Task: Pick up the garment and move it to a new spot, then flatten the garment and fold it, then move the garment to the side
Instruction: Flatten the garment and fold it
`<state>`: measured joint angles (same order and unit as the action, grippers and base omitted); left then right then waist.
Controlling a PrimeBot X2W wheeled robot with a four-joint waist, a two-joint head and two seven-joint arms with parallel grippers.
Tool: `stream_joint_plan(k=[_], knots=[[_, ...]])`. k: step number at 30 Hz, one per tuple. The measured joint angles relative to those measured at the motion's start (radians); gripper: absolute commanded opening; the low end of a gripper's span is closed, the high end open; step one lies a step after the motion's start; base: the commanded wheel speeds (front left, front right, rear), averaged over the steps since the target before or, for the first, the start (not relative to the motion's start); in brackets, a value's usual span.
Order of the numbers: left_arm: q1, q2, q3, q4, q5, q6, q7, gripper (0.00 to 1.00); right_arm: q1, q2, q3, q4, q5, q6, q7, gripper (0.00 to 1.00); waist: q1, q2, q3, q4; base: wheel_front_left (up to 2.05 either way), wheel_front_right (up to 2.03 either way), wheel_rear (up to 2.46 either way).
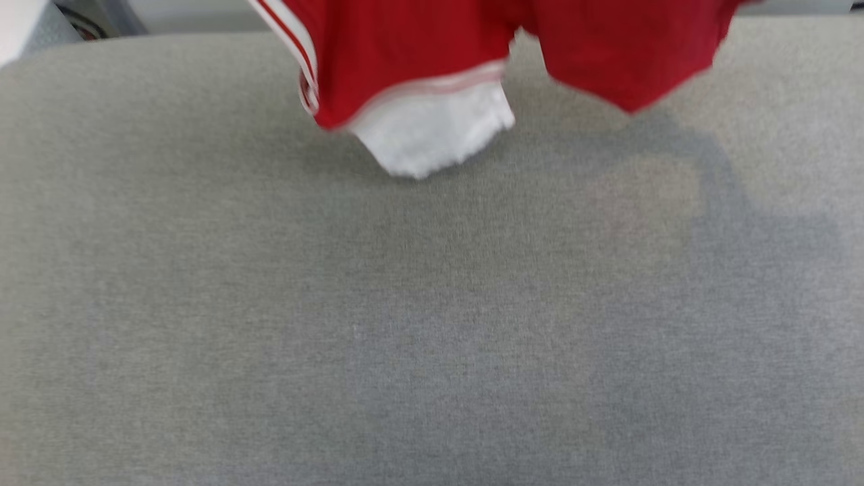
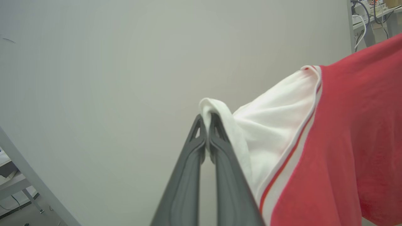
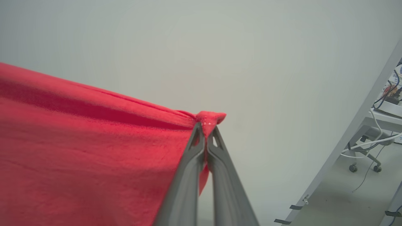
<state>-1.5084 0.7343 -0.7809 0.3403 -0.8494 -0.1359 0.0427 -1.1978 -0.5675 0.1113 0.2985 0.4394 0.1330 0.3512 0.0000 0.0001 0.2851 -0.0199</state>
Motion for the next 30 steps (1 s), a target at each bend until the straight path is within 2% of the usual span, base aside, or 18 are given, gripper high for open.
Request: stream_joint_plan(k=[6, 11, 17, 20, 24, 30], knots=[[-0.236, -0.014, -0.038, 0.159, 0.066, -0.001, -0.053, 0.0, -0.197, 0.076, 0.016, 0.14, -0.093, 0.0, -0.103, 0.0, 0.0002, -0.0001, 0.134, -0.02, 0.0, 0.0, 0.0], [-0.424, -0.068, -0.051, 0.306, 0.129, -0.001, -0.154, 0.0, -0.361, 0.149, -0.023, 0.277, -0.184, 0.003, -0.216, 0.0, 0.0002, 0.0, 0.241, -0.037, 0.0, 0.0, 0.0], [-0.565, -0.14, -0.079, 0.457, 0.201, -0.001, -0.262, 0.0, -0.475, 0.207, -0.082, 0.42, -0.283, 0.003, -0.356, 0.0, 0.0003, 0.0, 0.348, -0.053, 0.0, 0.0, 0.0], [-0.581, -0.165, -0.098, 0.495, 0.21, -0.001, -0.288, 0.0, -0.495, 0.235, -0.098, 0.487, -0.306, 0.003, -0.411, 0.0, 0.0003, 0.0, 0.391, -0.058, 0.0, 0.0, 0.0], [-0.548, -0.17, -0.146, 0.49, 0.223, -0.001, -0.298, 0.0, -0.495, 0.264, -0.095, 0.565, -0.33, 0.002, -0.463, 0.0, 0.0002, 0.0, 0.435, -0.059, 0.0, 0.0, 0.0], [-0.374, -0.145, -0.103, 0.381, 0.219, 0.0, -0.298, 0.0, -0.45, 0.289, -0.074, 0.64, -0.329, 0.0, -0.532, 0.0, 0.0002, 0.0, 0.454, -0.051, 0.0, 0.0, 0.0]])
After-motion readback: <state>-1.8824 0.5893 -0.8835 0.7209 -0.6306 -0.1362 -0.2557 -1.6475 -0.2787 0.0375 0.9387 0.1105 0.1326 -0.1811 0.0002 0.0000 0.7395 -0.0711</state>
